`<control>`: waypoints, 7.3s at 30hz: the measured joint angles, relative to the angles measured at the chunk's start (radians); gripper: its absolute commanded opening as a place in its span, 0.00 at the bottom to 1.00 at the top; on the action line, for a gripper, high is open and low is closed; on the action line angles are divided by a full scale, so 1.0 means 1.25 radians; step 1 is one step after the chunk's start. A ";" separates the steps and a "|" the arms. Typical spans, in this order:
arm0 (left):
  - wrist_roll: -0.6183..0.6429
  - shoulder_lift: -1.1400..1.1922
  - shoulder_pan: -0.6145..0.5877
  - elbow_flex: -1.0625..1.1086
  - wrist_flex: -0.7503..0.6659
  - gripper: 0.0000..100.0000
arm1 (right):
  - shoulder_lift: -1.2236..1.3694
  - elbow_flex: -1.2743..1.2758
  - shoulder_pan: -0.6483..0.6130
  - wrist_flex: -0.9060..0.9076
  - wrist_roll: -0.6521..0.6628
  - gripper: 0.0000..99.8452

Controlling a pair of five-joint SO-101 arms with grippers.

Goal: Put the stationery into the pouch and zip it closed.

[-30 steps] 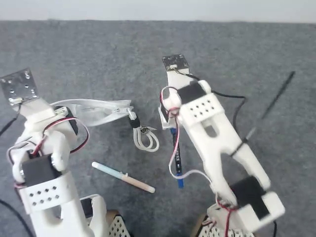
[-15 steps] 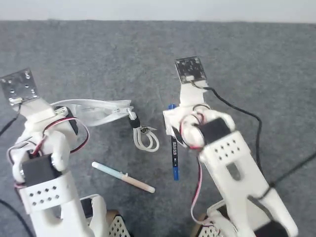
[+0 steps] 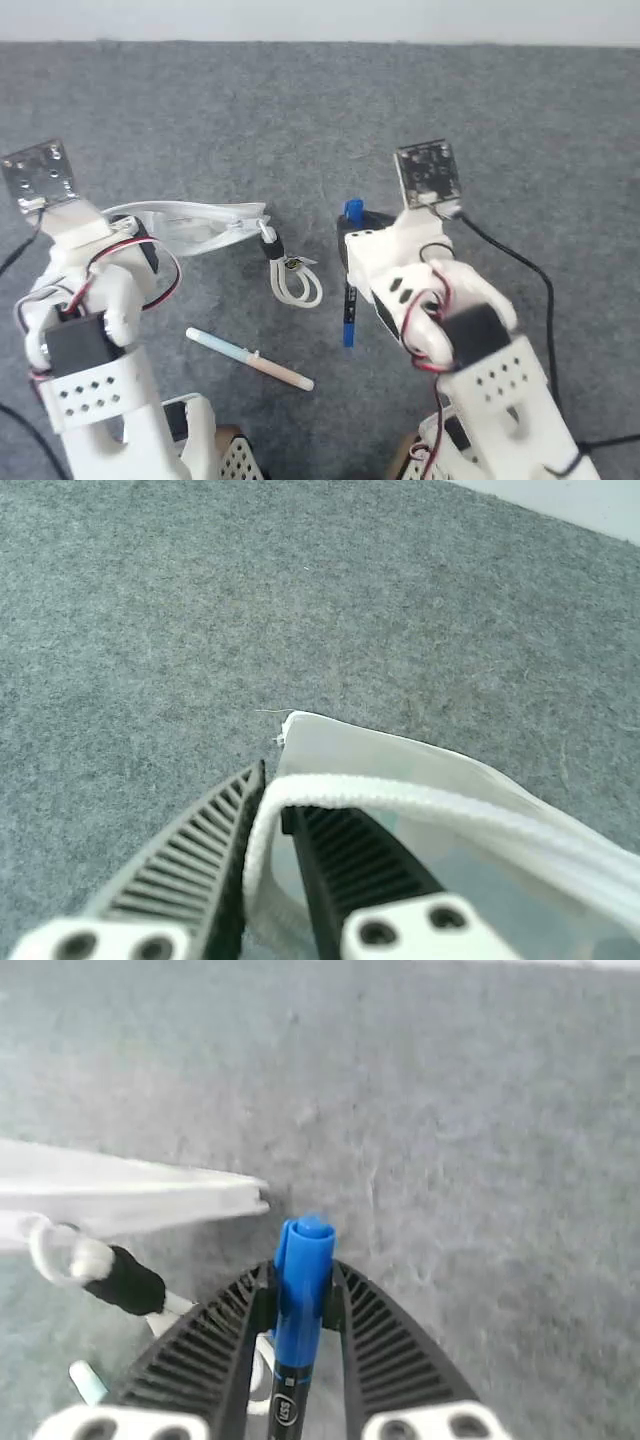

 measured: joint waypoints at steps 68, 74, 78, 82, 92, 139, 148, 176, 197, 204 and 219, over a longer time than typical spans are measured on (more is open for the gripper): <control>0.000 0.000 0.000 0.005 0.000 0.01 | 0.164 0.271 -0.373 -1.221 0.389 0.01; 0.000 0.000 0.000 0.005 0.000 0.01 | 0.188 0.308 -0.378 -1.229 0.389 0.01; 0.000 0.000 0.000 0.005 0.000 0.01 | 0.253 0.314 -0.381 -1.229 0.358 0.01; 0.000 0.000 0.000 0.005 0.000 0.01 | 0.317 0.314 -0.379 -1.229 0.286 0.01; 0.000 0.000 0.000 0.012 0.000 0.01 | 0.334 0.311 -0.363 -1.230 0.269 0.15; 0.000 0.000 -0.005 0.034 -0.028 0.01 | -0.137 0.288 -0.361 -0.280 0.264 0.11; 0.002 0.001 -0.045 0.036 -0.036 0.01 | -0.139 0.309 -0.452 -0.252 0.264 0.11; 0.061 0.011 -0.158 0.050 -0.071 0.01 | 0.313 0.188 -0.504 -0.199 0.270 0.11; 0.061 0.011 -0.158 0.050 -0.071 0.01 | 0.694 0.023 -0.465 -0.199 0.275 0.01; 0.061 0.011 -0.158 0.050 -0.071 0.01 | 0.694 0.009 -0.457 -0.128 0.322 0.01; 0.061 0.011 -0.158 0.050 -0.071 0.01 | 0.694 -0.098 -0.280 0.147 0.334 0.01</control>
